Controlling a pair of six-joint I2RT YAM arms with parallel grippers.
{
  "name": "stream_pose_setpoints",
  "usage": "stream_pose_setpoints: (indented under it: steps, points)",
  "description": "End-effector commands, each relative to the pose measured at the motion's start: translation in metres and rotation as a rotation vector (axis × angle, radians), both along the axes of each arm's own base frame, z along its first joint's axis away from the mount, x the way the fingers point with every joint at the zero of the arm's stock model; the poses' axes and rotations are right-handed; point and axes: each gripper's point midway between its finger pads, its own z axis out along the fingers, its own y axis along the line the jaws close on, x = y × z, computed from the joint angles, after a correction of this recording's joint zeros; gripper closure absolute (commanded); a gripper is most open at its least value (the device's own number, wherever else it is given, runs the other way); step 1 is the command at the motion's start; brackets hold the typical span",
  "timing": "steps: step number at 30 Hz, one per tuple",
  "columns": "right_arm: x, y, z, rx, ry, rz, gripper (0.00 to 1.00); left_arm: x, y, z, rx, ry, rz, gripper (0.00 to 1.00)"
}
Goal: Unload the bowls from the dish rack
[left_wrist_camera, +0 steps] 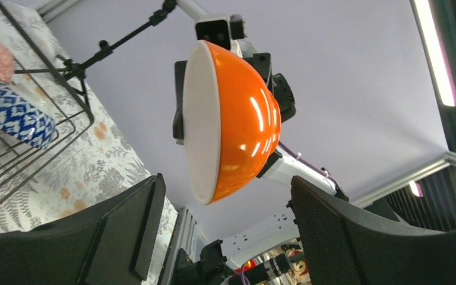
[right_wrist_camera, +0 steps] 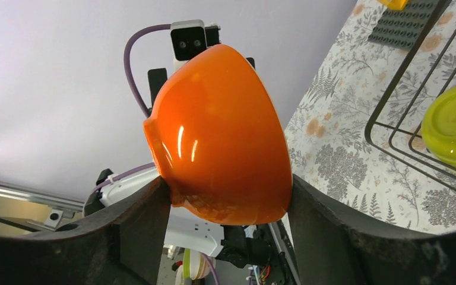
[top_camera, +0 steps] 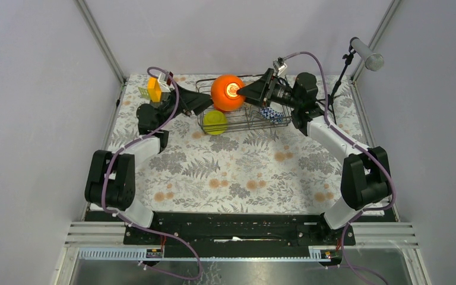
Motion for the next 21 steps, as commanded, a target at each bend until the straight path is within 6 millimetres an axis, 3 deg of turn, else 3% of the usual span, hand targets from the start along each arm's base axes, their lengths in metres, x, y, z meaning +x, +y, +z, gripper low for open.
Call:
stream_pose_setpoints:
  steps: [1,14,18,21]
  points:
    - [-0.011,0.004,0.018,0.056,-0.049,0.063,0.46,-0.025,-0.007,0.033,-0.096,-0.147,-0.112,0.20]
    - [-0.019,0.008,0.003,0.065,0.000,0.123,0.44,-0.036,-0.017,0.044,-0.113,-0.194,-0.164,0.36]
    - [-0.019,0.009,0.000,0.067,0.011,0.132,0.41,-0.038,-0.016,0.047,-0.126,-0.196,-0.170,0.55]
    - [-0.019,0.010,-0.003,0.064,0.017,0.146,0.38,-0.038,-0.018,0.048,-0.126,-0.195,-0.180,0.78]
